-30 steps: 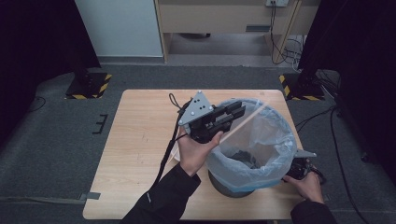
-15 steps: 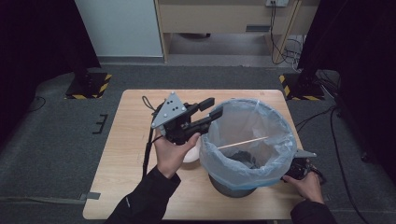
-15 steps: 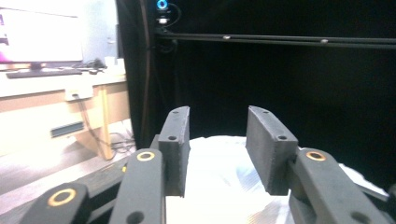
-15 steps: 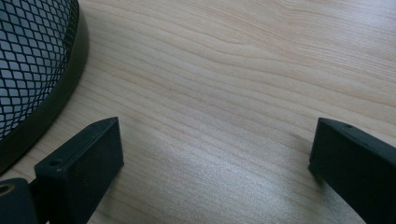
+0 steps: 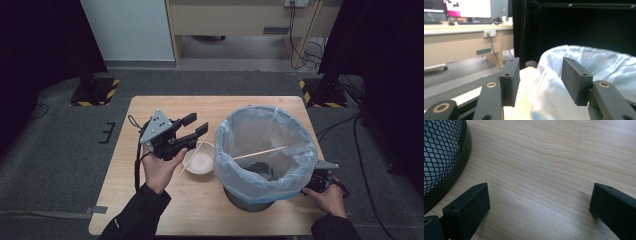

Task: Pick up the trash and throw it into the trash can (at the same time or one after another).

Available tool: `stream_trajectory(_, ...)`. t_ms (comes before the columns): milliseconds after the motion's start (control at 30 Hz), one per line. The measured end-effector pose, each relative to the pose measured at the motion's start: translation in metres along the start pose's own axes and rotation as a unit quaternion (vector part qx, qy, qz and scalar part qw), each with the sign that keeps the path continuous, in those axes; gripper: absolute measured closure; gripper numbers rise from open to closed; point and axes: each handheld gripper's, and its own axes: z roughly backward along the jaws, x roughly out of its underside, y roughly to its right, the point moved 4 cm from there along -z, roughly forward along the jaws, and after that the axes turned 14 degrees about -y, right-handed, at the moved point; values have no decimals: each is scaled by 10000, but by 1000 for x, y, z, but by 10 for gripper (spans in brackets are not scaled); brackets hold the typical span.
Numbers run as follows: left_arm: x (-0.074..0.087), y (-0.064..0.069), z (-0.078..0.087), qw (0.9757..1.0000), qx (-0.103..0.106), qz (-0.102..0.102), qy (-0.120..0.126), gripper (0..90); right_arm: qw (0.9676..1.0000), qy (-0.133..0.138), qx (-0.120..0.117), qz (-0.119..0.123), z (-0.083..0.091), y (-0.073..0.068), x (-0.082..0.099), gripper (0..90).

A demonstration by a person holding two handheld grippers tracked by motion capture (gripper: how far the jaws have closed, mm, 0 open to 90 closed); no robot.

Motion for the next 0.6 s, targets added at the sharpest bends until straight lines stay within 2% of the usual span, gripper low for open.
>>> stream_trajectory(100, 16, -12, -1, 9997, -162, 118, -153, 462, 10000, 6, 5, 7, 0, 0, 0, 30)
stream_trajectory(233, 28, -20, -4, 9990, -277, 186, -302, 444, 10000, 7, 6, 8, 0, 0, 0, 29)
stream_trajectory(267, 36, -26, -7, 9983, -352, 221, -409, 440, 10000, 8, 6, 8, 0, 0, 0, 30)
stream_trajectory(300, 36, -26, -7, 9983, -352, 221, -409, 437, 10000, 8, 6, 8, 0, 0, 0, 30)
stream_trajectory(467, 60, -39, -17, 9954, -493, 386, -727, 428, 10000, 8, 5, 7, 0, 0, 0, 30)
stream_trajectory(600, 75, -46, -25, 9922, -580, 429, -1015, 417, 10000, 8, 6, 8, 0, 0, 0, 30)
